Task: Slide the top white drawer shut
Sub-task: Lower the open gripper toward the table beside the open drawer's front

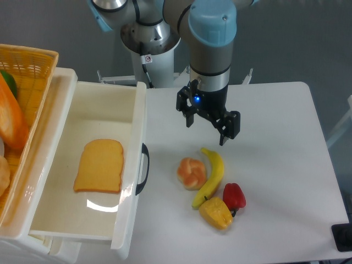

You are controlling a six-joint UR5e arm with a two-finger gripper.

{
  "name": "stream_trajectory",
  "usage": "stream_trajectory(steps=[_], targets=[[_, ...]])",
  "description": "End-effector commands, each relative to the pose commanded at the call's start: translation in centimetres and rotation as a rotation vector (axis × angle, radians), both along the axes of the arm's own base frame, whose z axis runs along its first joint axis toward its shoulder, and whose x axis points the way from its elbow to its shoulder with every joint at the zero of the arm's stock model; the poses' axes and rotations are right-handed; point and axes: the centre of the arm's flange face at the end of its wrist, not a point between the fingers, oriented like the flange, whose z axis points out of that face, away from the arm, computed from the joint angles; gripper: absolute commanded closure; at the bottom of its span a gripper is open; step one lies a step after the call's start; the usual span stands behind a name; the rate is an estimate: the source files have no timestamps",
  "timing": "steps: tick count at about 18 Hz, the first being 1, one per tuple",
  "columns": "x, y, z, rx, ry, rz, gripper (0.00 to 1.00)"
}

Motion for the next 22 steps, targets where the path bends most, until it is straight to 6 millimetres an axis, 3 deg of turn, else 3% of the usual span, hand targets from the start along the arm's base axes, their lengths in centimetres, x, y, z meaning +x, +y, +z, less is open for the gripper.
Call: stream_trajectory(steps=[9,13,17,19,22], targets=[[-0.5,0.2,-1.9,-0.055,0.034,0.012,0.0],[0.0,1.2,-2.9,-0.065,0.022,0.005,0.0],[-0.5,2.7,-4.5,-0.03,0.01,0.142,0.0],[-0.7,3.5,-6.0,-0.045,-0.007,0.151,0.0],[-0.9,3.7,-6.7,-0.047,-0.019,0.178,0.0]])
